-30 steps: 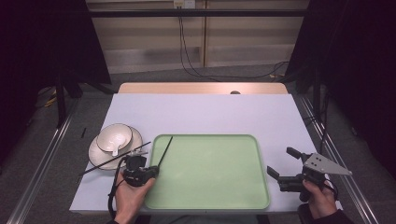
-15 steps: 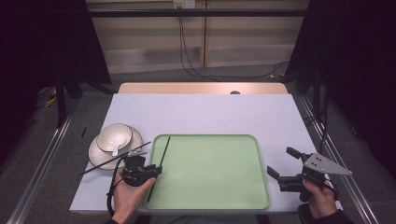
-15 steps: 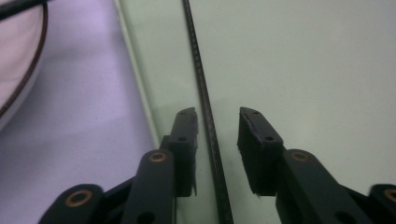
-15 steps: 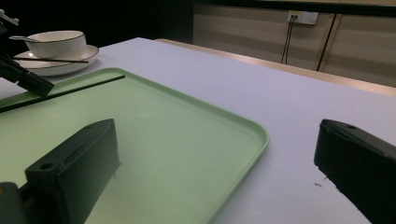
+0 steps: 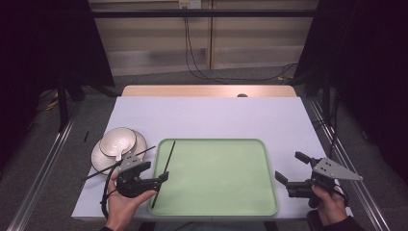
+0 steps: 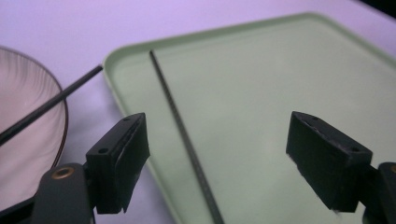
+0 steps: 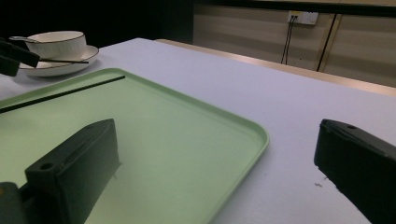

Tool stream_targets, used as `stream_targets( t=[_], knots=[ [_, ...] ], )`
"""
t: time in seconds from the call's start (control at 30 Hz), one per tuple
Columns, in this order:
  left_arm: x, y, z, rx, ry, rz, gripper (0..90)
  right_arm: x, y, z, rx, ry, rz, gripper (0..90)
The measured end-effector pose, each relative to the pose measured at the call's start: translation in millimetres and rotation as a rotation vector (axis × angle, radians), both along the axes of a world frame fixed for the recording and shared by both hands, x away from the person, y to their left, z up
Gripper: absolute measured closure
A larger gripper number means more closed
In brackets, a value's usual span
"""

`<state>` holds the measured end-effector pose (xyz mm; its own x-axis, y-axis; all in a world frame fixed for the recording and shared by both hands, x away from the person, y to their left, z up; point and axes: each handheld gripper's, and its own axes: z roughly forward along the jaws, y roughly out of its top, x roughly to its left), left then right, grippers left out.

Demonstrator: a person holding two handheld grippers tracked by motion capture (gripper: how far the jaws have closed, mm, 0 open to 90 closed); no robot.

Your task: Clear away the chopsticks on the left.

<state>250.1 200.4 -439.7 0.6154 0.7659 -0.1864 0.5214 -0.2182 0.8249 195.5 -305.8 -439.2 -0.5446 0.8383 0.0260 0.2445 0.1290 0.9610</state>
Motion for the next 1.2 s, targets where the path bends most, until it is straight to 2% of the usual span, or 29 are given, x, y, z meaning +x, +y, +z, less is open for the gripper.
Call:
stream_targets(
  t=[0.03, 0.1, 0.17, 0.23, 0.27, 0.37, 0.5, 0.53, 0.7, 0.77, 0.93, 0.97, 1.03, 1.1, 1.13, 1.2],
  knots=[
    [-2.1, 1.2, 2.2, 0.006, -0.029, -0.008, 20.3, 0.0, 0.1, 0.0, 0.002, -0.001, 0.002, 0.0],
    [-4.8, 5.1, 5.9, 0.008, -0.055, -0.022, 18.4, 0.1, -0.1, -0.1, 0.0, -0.001, -0.001, 0.0],
    [-7.4, 9.6, 10.0, 0.017, -0.101, -0.042, 14.7, 0.2, 0.1, 0.0, 0.001, 0.0, 0.0, 0.0],
    [-9.5, 17.7, 13.2, 0.021, -0.179, -0.065, 12.8, 0.3, 0.0, -0.1, -0.001, -0.002, 0.001, 0.0],
    [-10.3, 21.5, 14.6, 0.022, -0.188, -0.061, 11.7, 0.0, 0.0, 0.0, 0.001, 0.001, -0.003, 0.0],
    [-12.1, 36.8, 19.4, 0.0, -0.192, -0.042, 11.2, 0.2, 0.3, 0.0, 0.004, 0.002, -0.003, 0.0],
    [-13.9, 58.5, 25.0, -0.017, -0.184, -0.061, 13.0, 0.5, 0.2, -0.1, 0.004, 0.002, -0.005, 0.0],
    [-15.1, 63.1, 26.0, -0.019, -0.198, -0.056, 14.7, 0.5, 0.3, -0.1, 0.004, 0.002, -0.006, 0.0],
    [-16.5, 87.5, 31.1, -0.023, -0.204, -0.061, 12.1, 0.6, 0.3, -0.1, 0.002, 0.002, -0.007, 0.0],
    [-16.2, 97.7, 32.1, -0.007, -0.211, -0.039, 12.9, 0.7, 0.0, -0.2, -0.002, 0.0, -0.005, 0.0],
    [-7.5, 122.5, 24.8, -0.013, -0.171, -0.028, 9.3, 0.7, 0.1, -0.2, -0.002, 0.001, -0.005, 0.0],
    [-5.9, 127.2, 22.4, -0.017, -0.163, -0.048, 8.6, 0.6, 0.1, -0.2, -0.001, 0.001, -0.005, 0.0],
    [-4.2, 132.9, 20.7, -0.003, -0.159, -0.053, 7.8, 0.6, 0.4, -0.2, 0.002, 0.002, -0.007, 0.0],
    [-1.8, 139.4, 20.2, 0.011, -0.162, -0.089, 5.5, 0.8, 0.4, -0.3, 0.001, 0.002, -0.007, 0.0],
    [-0.9, 141.6, 20.5, 0.037, -0.175, -0.086, 9.0, 0.9, 0.4, -0.3, 0.001, 0.003, -0.006, 0.0],
    [2.6, 145.6, 20.3, 0.068, -0.175, -0.092, 8.8, 0.9, 0.7, -0.4, 0.001, 0.001, -0.009, 0.0]
  ],
)
